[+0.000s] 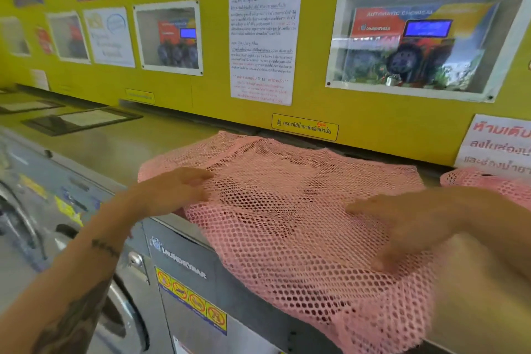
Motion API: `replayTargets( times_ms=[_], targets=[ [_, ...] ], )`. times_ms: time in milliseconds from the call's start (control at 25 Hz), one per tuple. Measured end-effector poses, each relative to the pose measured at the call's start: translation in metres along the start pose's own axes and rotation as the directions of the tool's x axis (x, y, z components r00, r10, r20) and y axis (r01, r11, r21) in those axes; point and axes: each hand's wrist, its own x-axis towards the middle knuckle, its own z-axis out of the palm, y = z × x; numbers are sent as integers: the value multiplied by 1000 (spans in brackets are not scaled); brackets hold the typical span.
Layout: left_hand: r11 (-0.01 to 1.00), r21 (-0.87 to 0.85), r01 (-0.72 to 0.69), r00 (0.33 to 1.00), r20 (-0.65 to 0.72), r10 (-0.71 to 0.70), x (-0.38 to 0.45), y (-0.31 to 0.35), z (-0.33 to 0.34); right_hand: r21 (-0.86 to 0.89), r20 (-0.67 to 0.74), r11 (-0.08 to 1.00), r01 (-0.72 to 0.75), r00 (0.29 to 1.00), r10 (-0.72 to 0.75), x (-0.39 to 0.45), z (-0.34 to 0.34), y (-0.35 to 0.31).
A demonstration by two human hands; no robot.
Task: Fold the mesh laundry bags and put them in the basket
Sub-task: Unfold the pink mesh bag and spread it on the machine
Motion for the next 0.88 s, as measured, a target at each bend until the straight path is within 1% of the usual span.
replayTargets(
  times_ms=[40,80,160,200,240,280,320,360,400,440,480,520,560,600,640,680,720,760,800,840,880],
  targets=[
    [1000,-12,6,999,-52,-7,-2,-1,-2,-14,-5,1000,-22,1000,22,-4,-5,2],
    [1000,5,-13,988,-154,14,-4,-1,-5,-16,-45,1000,-26,999,25,-4,-8,3],
    [998,17,-55,918,-392,57,-2,-3,-5,12,-177,999,33,984,-30,0,-10,-3],
    [998,49,-35,875,-482,55,2,-6,-5,40,-243,995,91,967,-78,2,-10,-10],
    [995,93,37,839,-544,20,6,-11,-8,63,-299,986,155,945,-130,5,-10,-17],
    [977,133,164,820,-568,-60,12,-19,-12,79,-335,975,209,927,-171,8,-10,-25],
    [931,165,327,821,-537,-193,16,-27,-14,91,-362,964,252,910,-204,12,-11,-34],
    [859,192,474,815,-466,-346,19,-37,-16,101,-382,953,286,896,-228,17,-14,-44],
    [802,216,557,798,-407,-445,19,-43,-18,107,-404,941,320,879,-253,25,-18,-54],
    [782,224,581,791,-380,-480,21,-48,-19,104,-432,928,359,856,-283,34,-24,-65],
    [790,231,568,799,-385,-462,22,-46,-18,102,-460,914,394,833,-308,47,-31,-76],
    [816,243,524,815,-422,-397,23,-42,-17,103,-481,901,421,814,-325,59,-39,-87],
    [858,250,449,835,-459,-303,24,-36,-16,99,-495,894,437,801,-337,72,-47,-100],
    [909,233,345,856,-475,-203,24,-30,-16,81,-501,894,440,794,-345,87,-53,-113],
    [960,180,216,872,-478,-107,25,-28,-18,53,-501,898,437,789,-354,103,-59,-126],
    [991,102,83,874,-485,-23,27,-28,-21,30,-485,902,430,795,-363,118,-64,-137],
    [999,1,-35,862,-505,31,28,-31,-26,20,-448,909,417,816,-365,131,-68,-145],
    [977,-157,-141,848,-529,38,27,-35,-33,24,-398,919,393,847,-352,143,-72,-151],
    [900,-367,-236,851,-526,8,25,-38,-39,33,-352,933,359,878,-325,154,-76,-155],
    [754,-587,-296,883,-469,-19,23,-44,-46,40,-322,945,325,899,-296,163,-79,-159],
    [563,-768,-305,930,-369,1,21,-48,-51,47,-307,954,296,913,-268,169,-83,-162]
  ],
)
